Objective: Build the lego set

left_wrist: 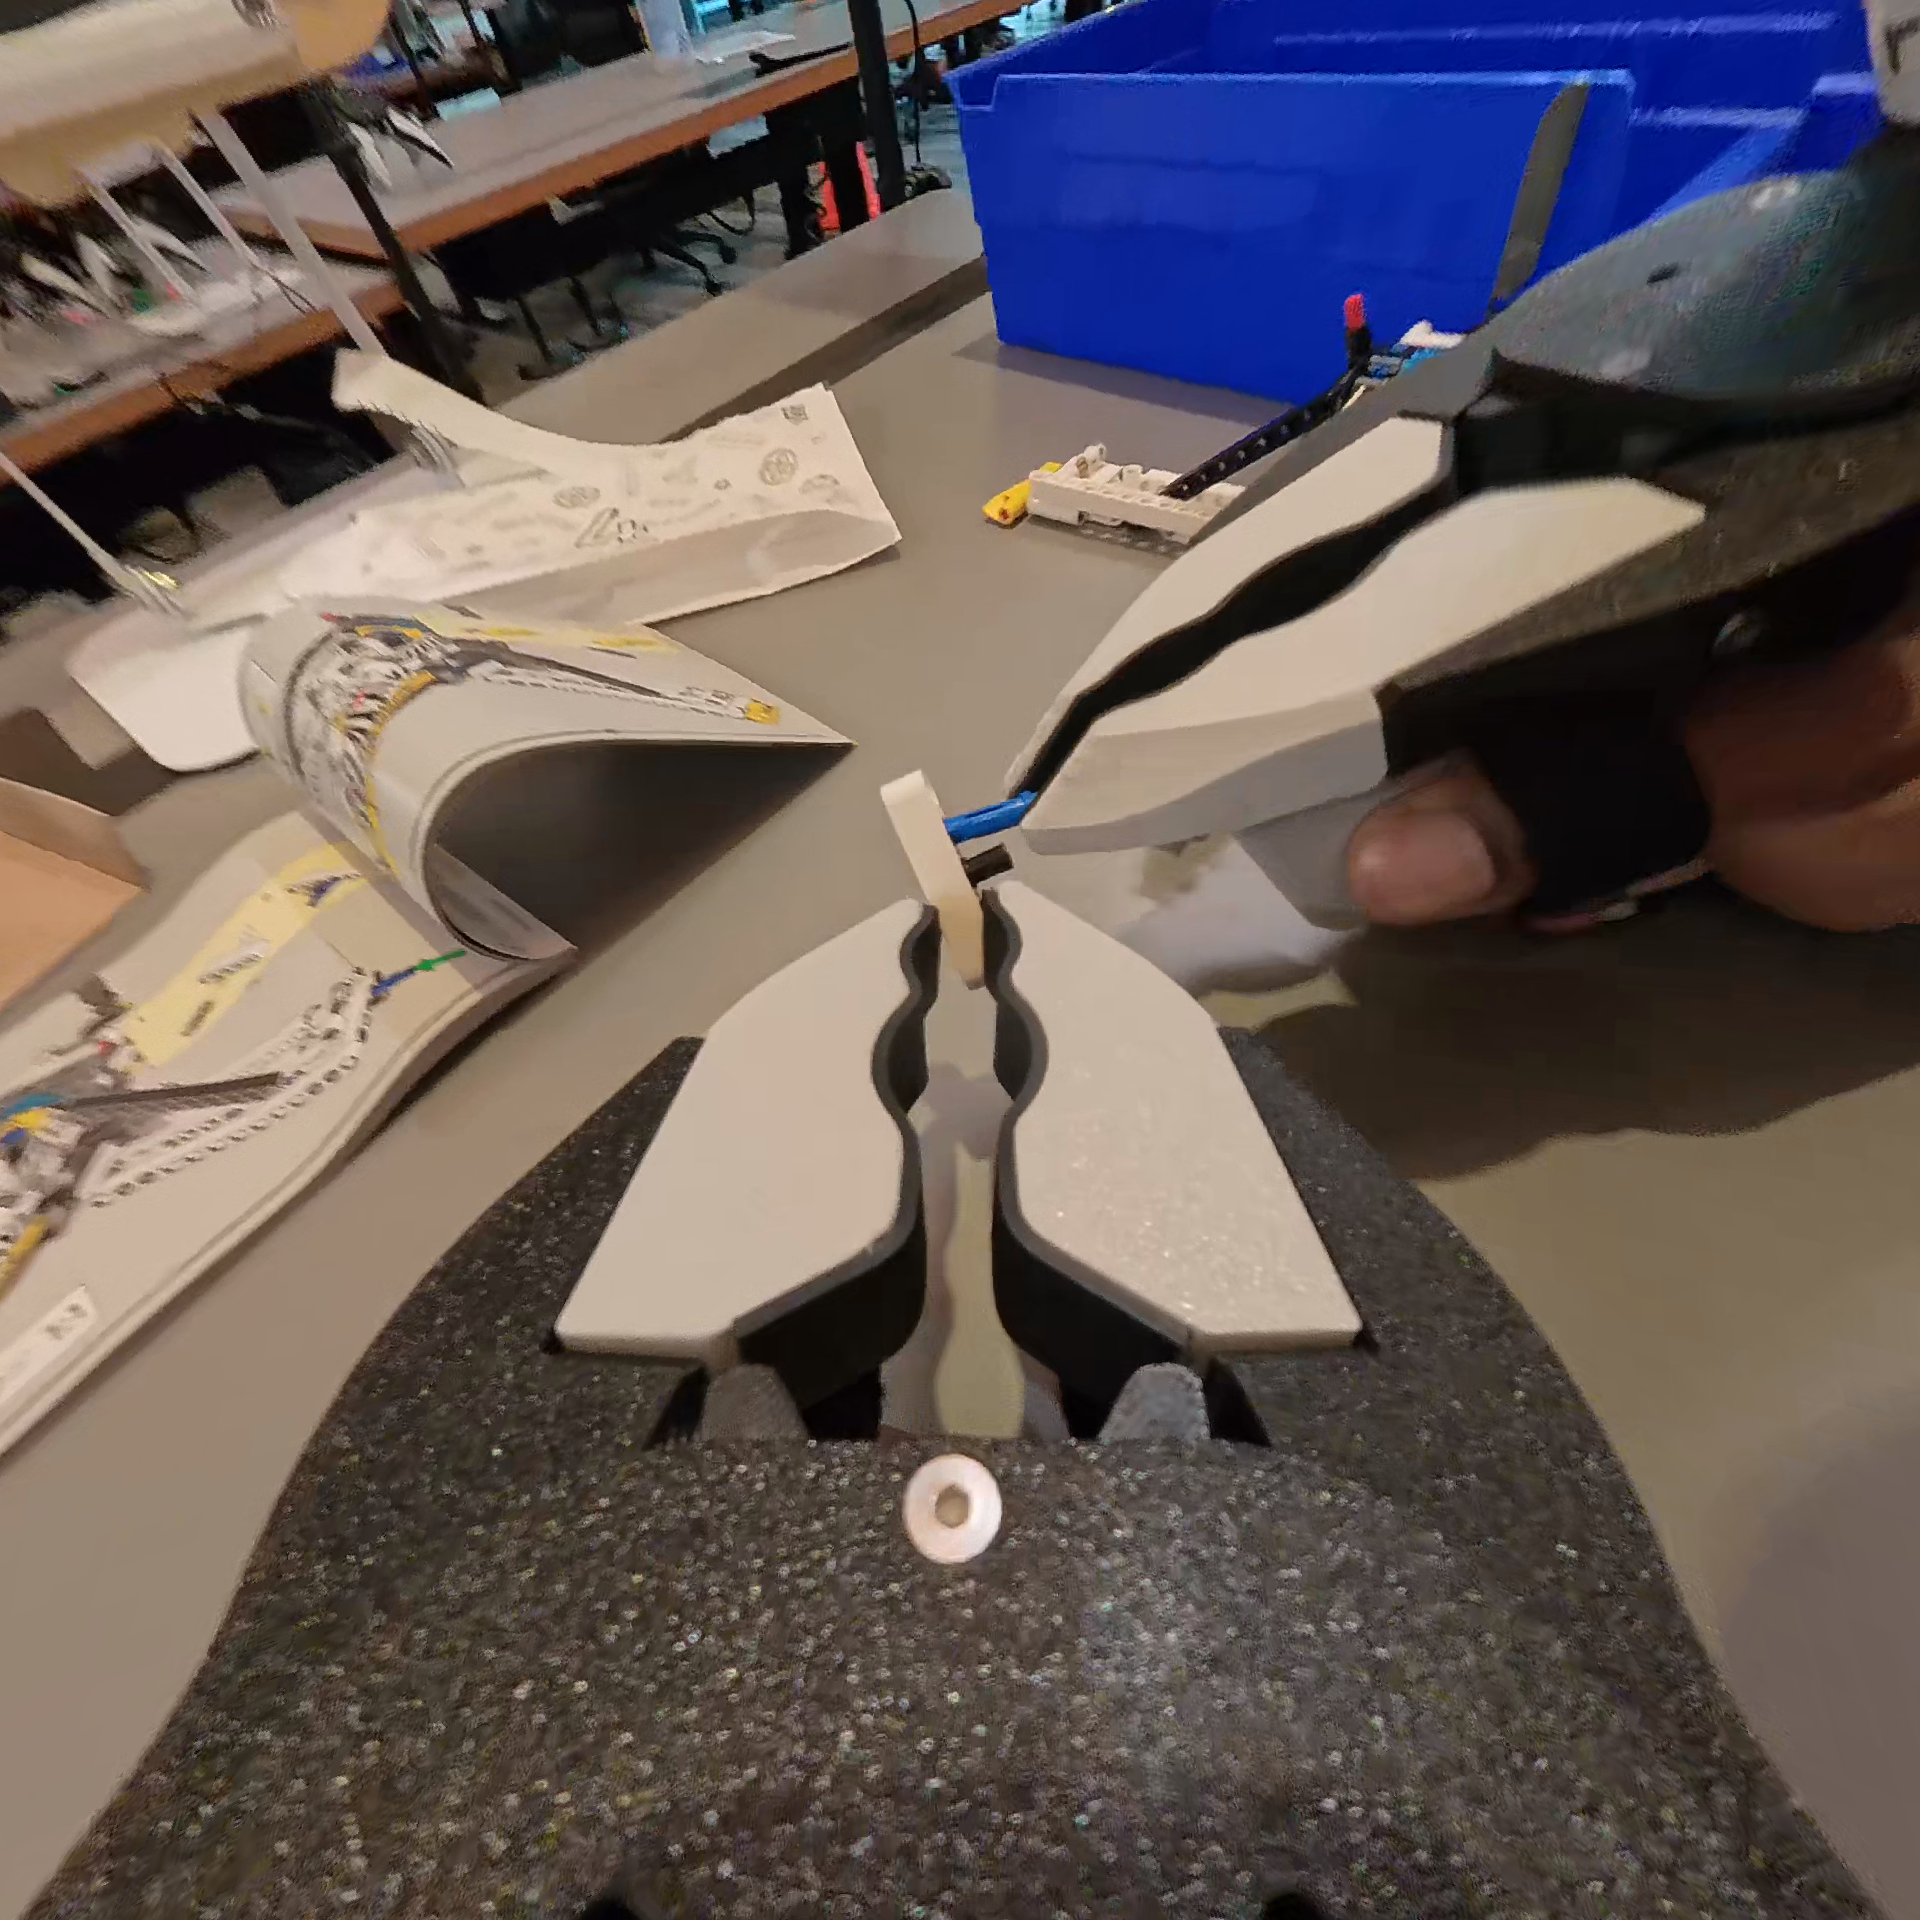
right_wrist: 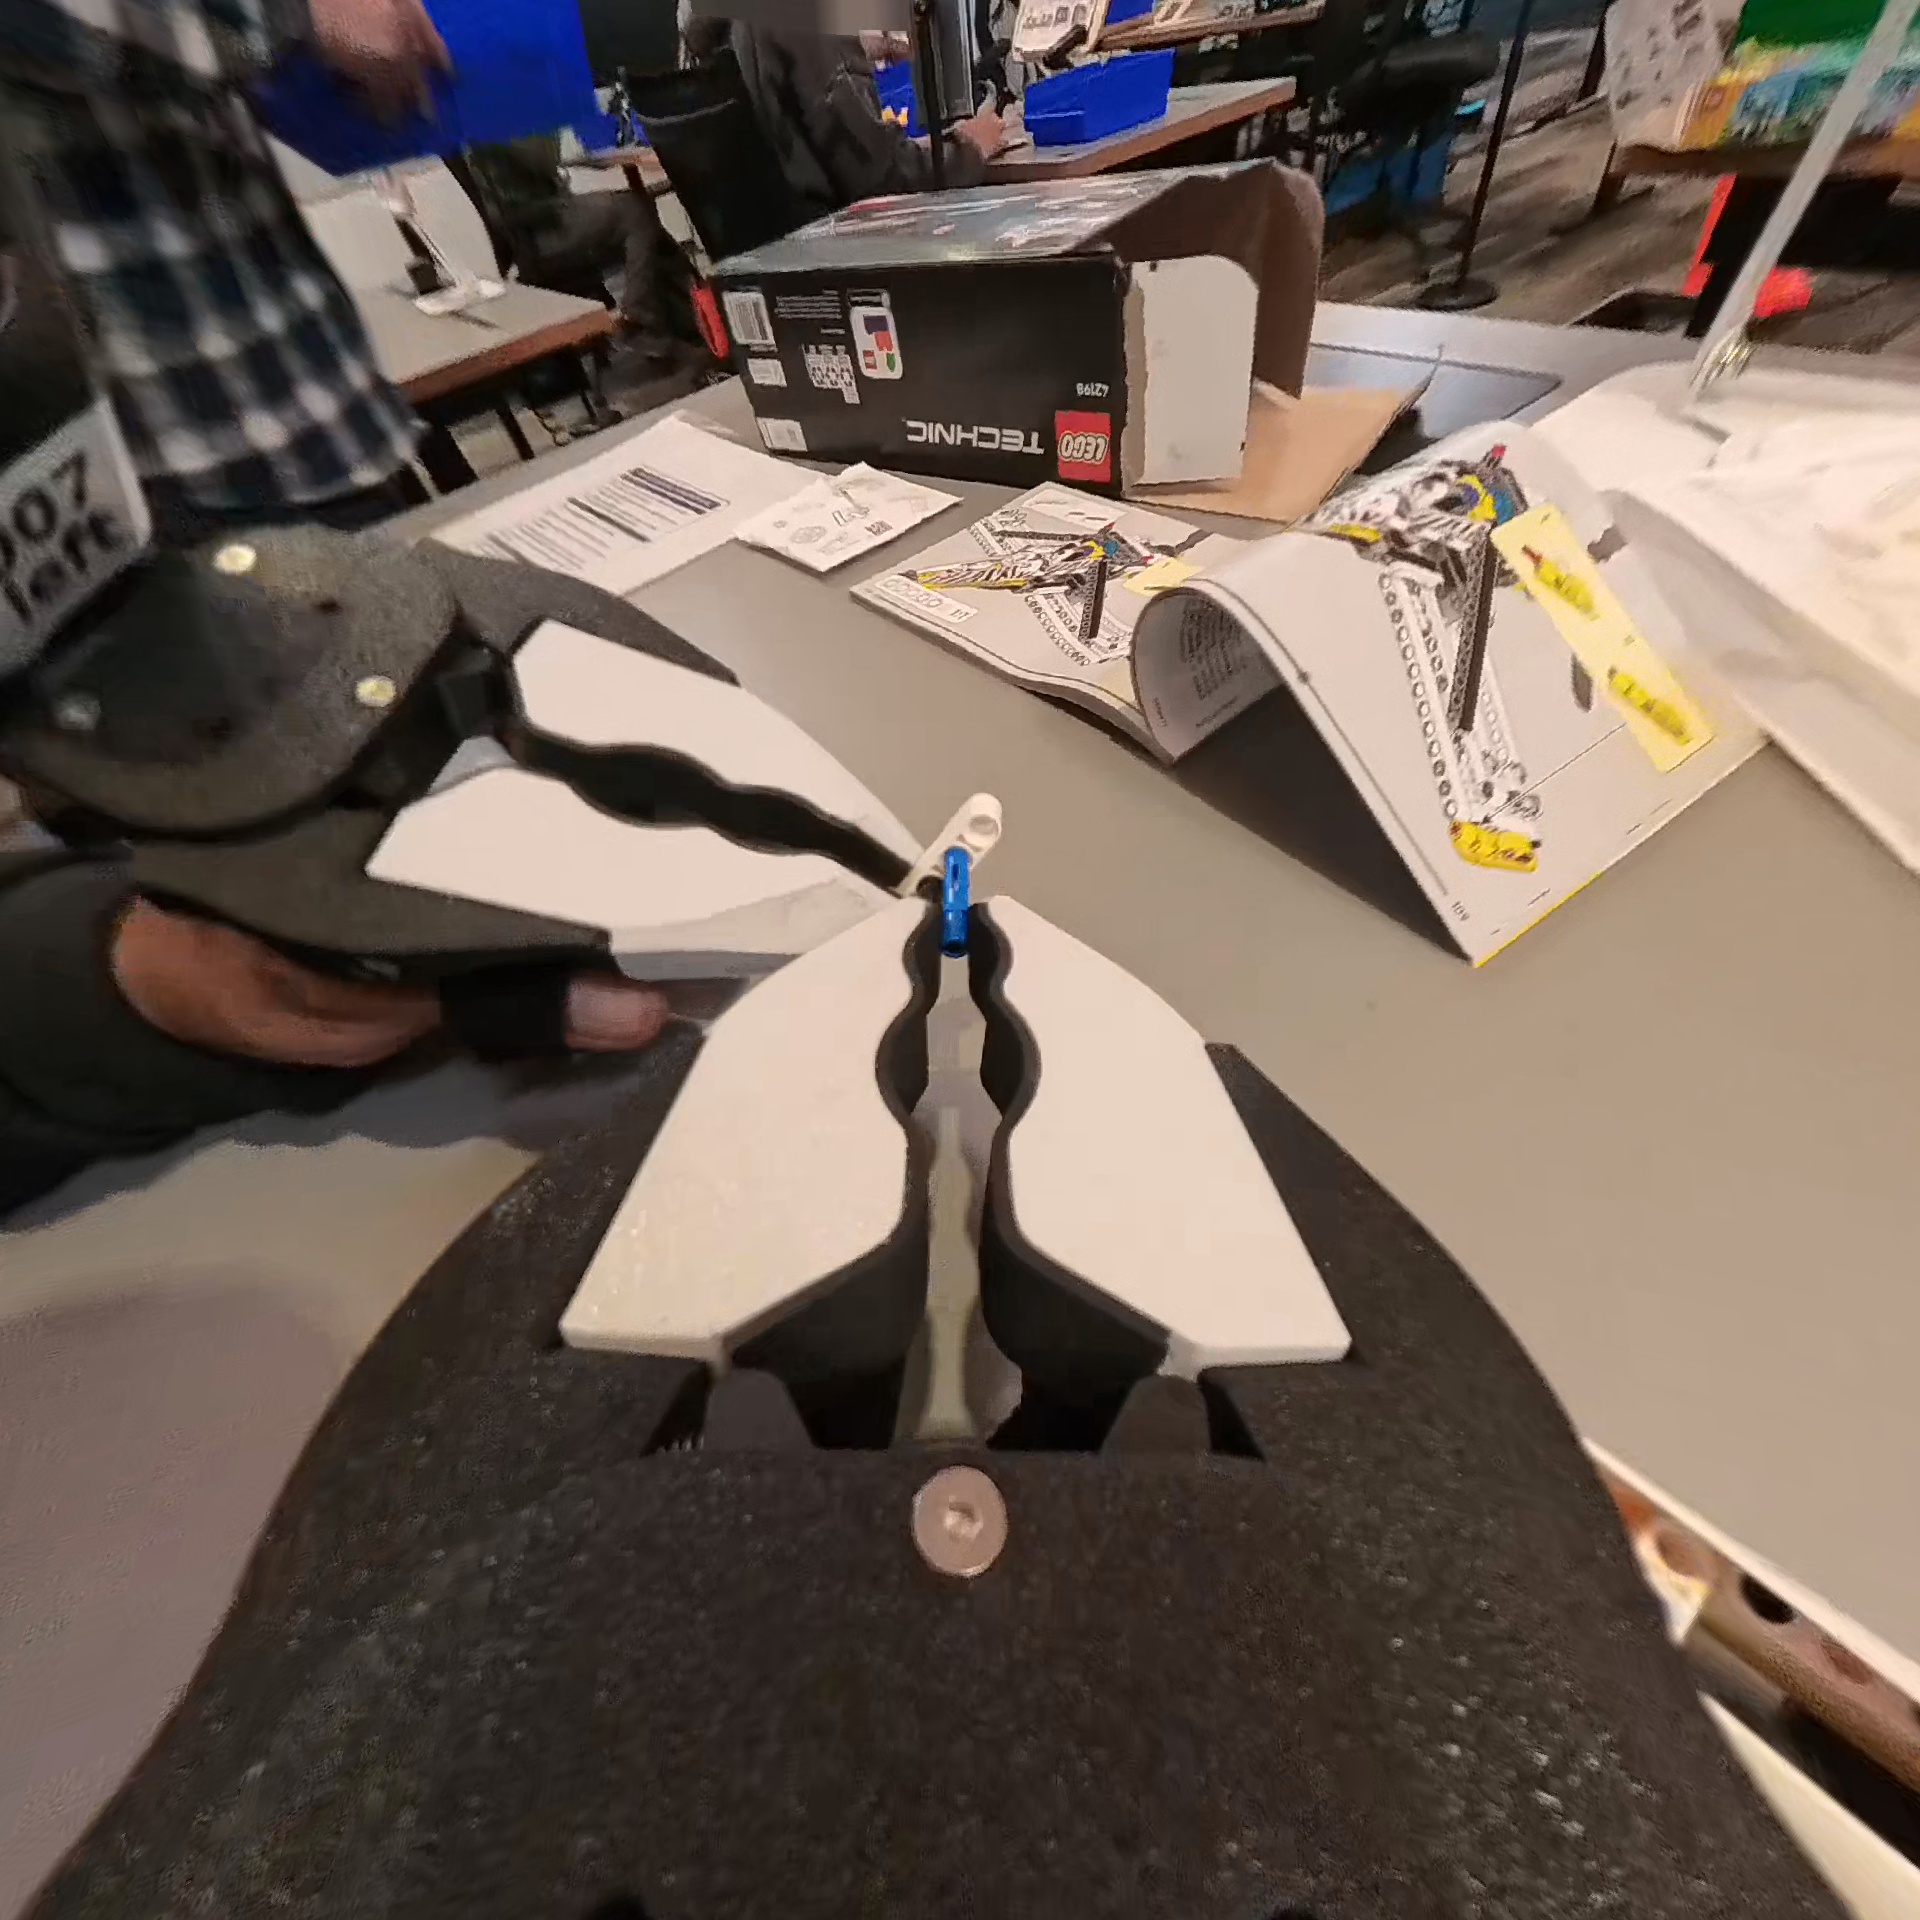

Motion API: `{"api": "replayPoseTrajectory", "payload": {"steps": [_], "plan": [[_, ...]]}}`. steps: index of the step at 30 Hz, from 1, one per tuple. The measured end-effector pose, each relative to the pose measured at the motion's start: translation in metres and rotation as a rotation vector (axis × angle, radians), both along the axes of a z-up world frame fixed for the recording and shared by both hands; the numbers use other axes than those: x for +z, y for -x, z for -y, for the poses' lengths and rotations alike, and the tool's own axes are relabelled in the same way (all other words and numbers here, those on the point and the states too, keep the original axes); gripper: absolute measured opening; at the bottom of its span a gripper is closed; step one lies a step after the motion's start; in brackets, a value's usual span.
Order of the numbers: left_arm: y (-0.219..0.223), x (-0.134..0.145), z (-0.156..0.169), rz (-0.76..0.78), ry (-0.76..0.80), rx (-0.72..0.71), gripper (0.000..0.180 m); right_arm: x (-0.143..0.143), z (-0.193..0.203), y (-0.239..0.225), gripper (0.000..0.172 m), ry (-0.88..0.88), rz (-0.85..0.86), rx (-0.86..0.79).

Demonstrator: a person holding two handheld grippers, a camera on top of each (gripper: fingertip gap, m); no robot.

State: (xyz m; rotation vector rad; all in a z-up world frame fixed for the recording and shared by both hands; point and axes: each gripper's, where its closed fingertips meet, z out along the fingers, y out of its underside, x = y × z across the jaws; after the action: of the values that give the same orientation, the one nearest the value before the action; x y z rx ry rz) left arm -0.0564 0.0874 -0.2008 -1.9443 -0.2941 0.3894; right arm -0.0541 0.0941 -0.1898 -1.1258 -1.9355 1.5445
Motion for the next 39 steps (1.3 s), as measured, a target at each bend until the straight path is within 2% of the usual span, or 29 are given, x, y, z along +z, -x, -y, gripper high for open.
{"api": "replayPoseTrajectory", "payload": {"steps": [8, 12, 16, 30, 39], "plan": [[0.004, 0.0, 0.0, -0.264, 0.126, 0.025, 0.007, 0.001, -0.002, 0.0, 0.004, 0.186, 0.132, 0.022], [0.004, -0.001, 0.0, -0.346, 0.166, 0.026, 0.007, 0.0, -0.003, 0.0, 0.004, 0.209, 0.161, 0.034], [0.003, -0.004, -0.001, -0.183, 0.09, 0.003, 0.007, -0.002, -0.003, 0.0, 0.004, 0.131, 0.115, 0.025], [0.0, 0.0, 0.001, 0.052, -0.031, -0.055, 0.007, 0.001, -0.001, 0.002, 0.004, -0.133, -0.094, 0.016], [-0.006, 0.003, 0.003, 0.207, -0.113, -0.158, 0.007, 0.007, 0.003, -0.002, 0.004, -0.263, -0.233, 0.081]]}}
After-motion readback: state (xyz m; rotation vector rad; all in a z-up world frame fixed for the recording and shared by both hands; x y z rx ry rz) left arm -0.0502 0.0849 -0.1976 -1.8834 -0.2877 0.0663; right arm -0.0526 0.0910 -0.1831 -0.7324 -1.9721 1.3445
